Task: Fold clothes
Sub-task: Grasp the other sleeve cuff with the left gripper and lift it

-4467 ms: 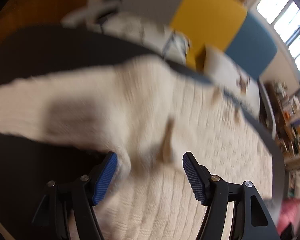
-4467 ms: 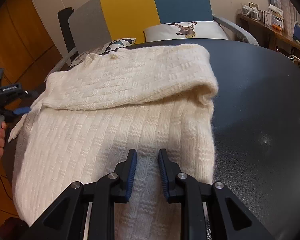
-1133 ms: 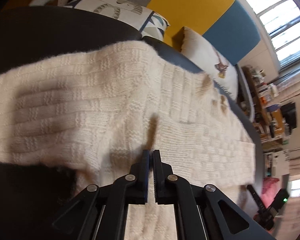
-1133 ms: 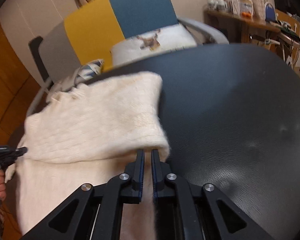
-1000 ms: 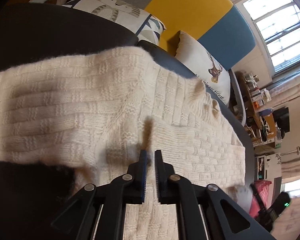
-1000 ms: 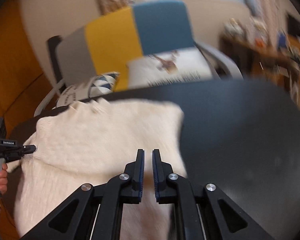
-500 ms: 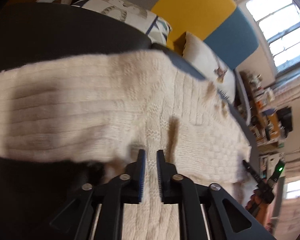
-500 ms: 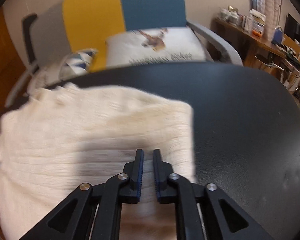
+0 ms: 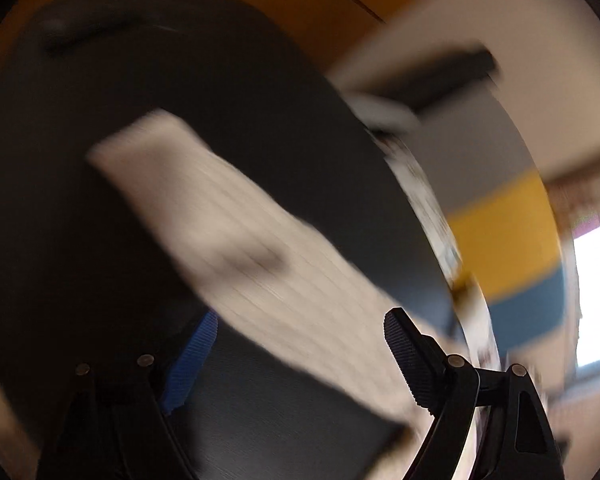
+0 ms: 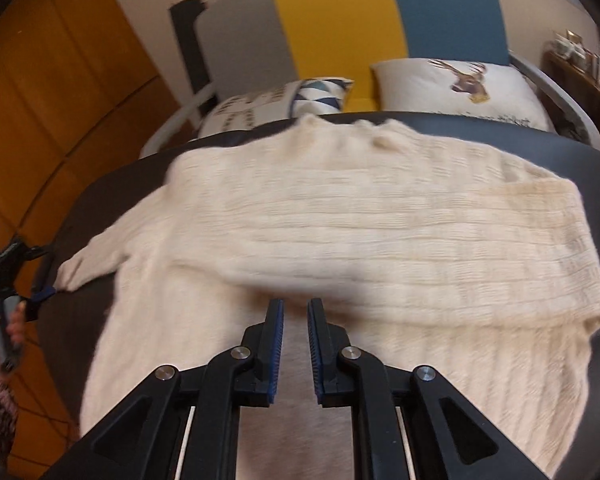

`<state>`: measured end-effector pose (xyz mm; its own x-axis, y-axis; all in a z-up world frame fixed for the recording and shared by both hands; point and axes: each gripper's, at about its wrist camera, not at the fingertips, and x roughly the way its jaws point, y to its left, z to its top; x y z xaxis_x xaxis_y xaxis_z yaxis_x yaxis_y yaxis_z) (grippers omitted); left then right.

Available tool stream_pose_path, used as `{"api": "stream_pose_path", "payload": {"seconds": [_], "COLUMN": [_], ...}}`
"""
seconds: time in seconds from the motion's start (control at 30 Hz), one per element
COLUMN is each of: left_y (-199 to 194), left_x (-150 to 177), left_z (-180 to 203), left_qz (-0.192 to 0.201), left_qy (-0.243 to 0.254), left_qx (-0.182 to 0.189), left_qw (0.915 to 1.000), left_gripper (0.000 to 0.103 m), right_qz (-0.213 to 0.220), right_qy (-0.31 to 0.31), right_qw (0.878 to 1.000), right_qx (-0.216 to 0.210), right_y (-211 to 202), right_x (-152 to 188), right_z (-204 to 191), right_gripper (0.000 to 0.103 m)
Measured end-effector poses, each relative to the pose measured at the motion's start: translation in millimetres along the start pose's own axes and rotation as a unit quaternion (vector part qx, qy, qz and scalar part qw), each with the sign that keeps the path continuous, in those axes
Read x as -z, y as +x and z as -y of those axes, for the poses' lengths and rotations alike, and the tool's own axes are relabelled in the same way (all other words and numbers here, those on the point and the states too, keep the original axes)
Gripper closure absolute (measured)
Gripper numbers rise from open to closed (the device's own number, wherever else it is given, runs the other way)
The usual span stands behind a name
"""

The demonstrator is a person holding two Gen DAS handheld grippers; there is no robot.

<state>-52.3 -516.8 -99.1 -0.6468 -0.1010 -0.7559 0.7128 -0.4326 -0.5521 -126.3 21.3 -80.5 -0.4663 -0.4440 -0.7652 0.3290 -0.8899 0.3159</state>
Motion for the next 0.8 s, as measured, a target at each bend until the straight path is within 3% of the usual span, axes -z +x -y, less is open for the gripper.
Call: {"api": "stream_pose_path", "payload": {"seconds": [0.1,0.2,0.37,0.5,0.57,0.63,0.67,0.7,0.8], "left_y": [5.2,27.5,42.6,46.6,46.1,47.0,49.0,51.4,52.4], "left_x": [-23.1,-35.6,-37.9,-34.3,-33.4,-33.8,-33.8,-33.8,-33.1], "left_z": [-26.6,-44.2,-32.4,-22.3,-19.3,-20.6,-20.5,-20.6,-19.7], "left_qz": [0.029,-0.012,-0.026,-0.017,-0.004,0.004,0.002,-0.002,-0.008], "left_qy": [-0.035,-0.084,-0.064,-0.05,-0.038,-0.024,-0.014,-0.005,0.004], "left_qx": [-0.056,-0.044,-0.021,-0.034,-0.056,-0.086,-0.098,-0.106,-0.089], "left_qw": [0.9974,0.9954,0.9974,0.998,0.9977,0.996,0.9951,0.9944,0.996], "left_gripper": [0.007,0.007,0.003,0.006,0.022,0.061,0.074,0.093,0.097], "right_qz": [0.003,0.003,-0.001,-0.003,-0.004,-0.005,-0.006,-0.01,-0.016], "right_qy": [-0.004,-0.008,-0.002,0.015,0.02,0.024,0.026,0.027,0.032], "right_qw": [1.0,1.0,1.0,1.0,1.0,0.999,0.999,0.999,0.999], "right_qx": [-0.014,-0.022,-0.02,-0.02,-0.022,-0.024,-0.025,-0.027,-0.029], "right_y": [-5.7,-7.7,-0.2,1.2,1.4,1.8,2.1,3.2,4.6], "right_x": [2.2,4.0,1.0,2.3,3.6,5.2,6.2,7.6,10.5], "right_z": [-14.0,-24.5,-26.0,-18.8,-16.4,-14.7,-14.1,-13.7,-11.4], "right_gripper": [0.092,0.092,0.091,0.092,0.091,0.092,0.092,0.092,0.092]}}
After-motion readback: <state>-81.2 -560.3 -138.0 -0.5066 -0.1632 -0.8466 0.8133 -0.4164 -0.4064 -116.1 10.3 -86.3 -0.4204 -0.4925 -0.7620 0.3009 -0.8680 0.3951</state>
